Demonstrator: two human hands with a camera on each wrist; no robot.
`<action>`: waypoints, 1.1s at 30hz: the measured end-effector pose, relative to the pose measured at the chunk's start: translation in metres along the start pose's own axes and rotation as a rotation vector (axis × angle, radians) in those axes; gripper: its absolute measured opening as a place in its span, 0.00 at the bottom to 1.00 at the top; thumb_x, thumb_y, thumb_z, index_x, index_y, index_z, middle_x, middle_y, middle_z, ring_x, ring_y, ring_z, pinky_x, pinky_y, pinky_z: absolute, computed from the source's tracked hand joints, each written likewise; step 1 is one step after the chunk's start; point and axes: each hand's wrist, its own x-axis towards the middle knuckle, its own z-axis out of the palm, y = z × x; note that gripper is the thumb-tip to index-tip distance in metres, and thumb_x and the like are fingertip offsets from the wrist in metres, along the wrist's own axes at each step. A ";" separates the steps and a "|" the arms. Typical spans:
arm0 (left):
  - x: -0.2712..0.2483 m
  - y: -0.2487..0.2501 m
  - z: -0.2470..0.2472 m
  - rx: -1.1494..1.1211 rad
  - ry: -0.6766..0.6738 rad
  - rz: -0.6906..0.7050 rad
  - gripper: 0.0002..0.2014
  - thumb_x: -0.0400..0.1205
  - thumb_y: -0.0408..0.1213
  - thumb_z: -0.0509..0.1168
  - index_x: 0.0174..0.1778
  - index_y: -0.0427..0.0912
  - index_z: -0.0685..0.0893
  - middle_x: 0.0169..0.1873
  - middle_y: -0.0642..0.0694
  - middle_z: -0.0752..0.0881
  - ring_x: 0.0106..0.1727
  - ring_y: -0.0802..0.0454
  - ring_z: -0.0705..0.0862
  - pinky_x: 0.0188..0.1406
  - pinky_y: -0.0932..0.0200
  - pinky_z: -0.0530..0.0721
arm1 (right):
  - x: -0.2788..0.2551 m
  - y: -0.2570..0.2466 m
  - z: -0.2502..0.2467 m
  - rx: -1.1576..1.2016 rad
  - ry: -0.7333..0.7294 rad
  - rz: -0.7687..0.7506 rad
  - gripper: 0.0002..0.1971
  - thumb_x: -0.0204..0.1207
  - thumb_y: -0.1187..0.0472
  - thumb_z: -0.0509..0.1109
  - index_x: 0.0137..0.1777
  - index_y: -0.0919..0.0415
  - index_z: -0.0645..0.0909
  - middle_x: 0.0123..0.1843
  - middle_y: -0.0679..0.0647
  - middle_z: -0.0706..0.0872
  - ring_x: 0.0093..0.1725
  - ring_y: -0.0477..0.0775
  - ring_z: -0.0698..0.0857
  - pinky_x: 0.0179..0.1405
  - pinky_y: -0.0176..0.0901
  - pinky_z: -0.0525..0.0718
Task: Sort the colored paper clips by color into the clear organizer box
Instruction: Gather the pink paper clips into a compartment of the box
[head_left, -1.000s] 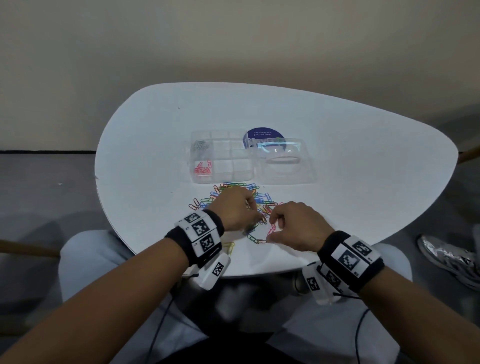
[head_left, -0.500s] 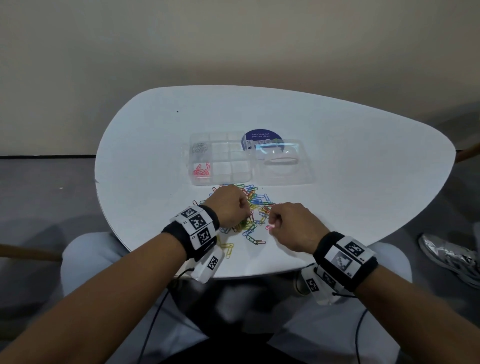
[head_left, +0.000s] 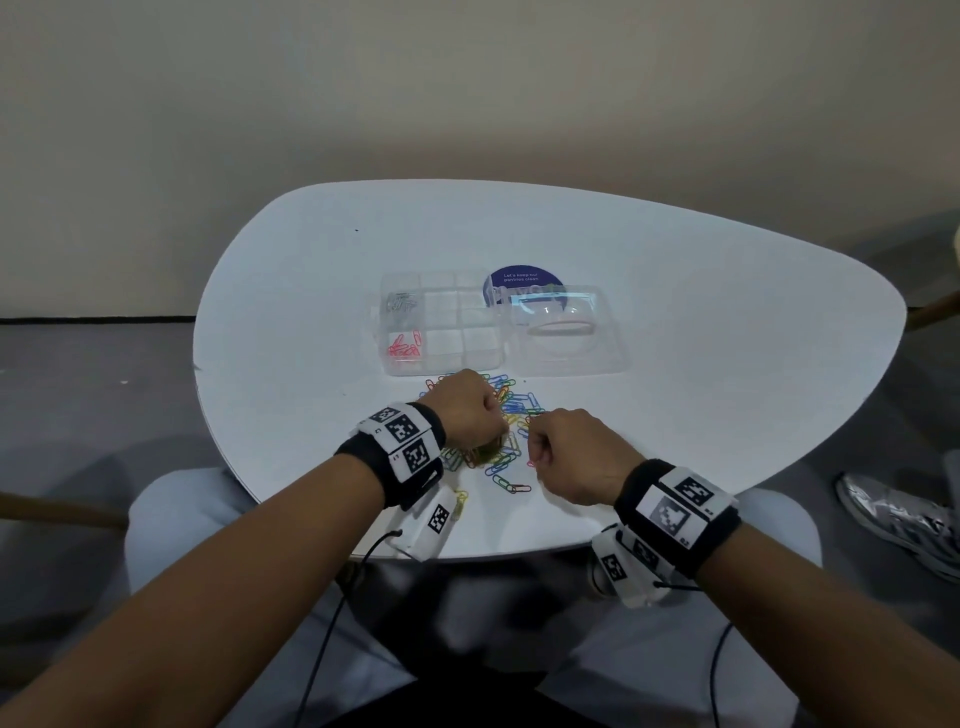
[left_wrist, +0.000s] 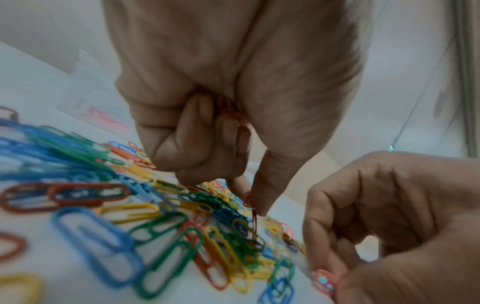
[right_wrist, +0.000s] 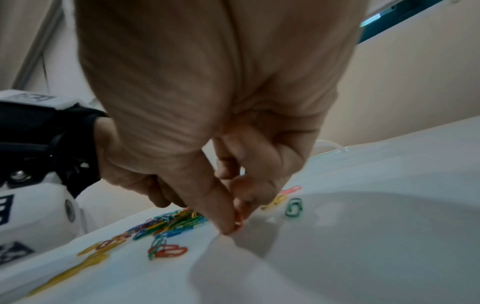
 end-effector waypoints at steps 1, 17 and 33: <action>0.000 -0.002 -0.001 -0.048 0.000 -0.008 0.09 0.76 0.37 0.72 0.34 0.35 0.88 0.31 0.44 0.86 0.32 0.52 0.82 0.42 0.48 0.89 | 0.000 0.001 0.001 0.010 -0.001 -0.010 0.08 0.73 0.69 0.66 0.43 0.56 0.83 0.44 0.49 0.85 0.45 0.54 0.83 0.45 0.46 0.83; -0.007 0.007 -0.025 -0.861 0.018 -0.120 0.09 0.75 0.32 0.73 0.29 0.46 0.87 0.19 0.51 0.69 0.20 0.55 0.61 0.18 0.65 0.58 | 0.017 -0.015 -0.031 0.792 0.167 0.044 0.01 0.73 0.72 0.76 0.42 0.69 0.87 0.41 0.65 0.90 0.37 0.56 0.86 0.34 0.43 0.89; -0.007 0.021 -0.013 -1.519 -0.255 -0.231 0.06 0.75 0.30 0.52 0.40 0.37 0.74 0.29 0.43 0.75 0.22 0.52 0.77 0.14 0.68 0.73 | 0.024 -0.015 -0.057 0.624 0.443 -0.140 0.01 0.74 0.62 0.78 0.44 0.59 0.90 0.37 0.45 0.89 0.35 0.38 0.85 0.35 0.29 0.80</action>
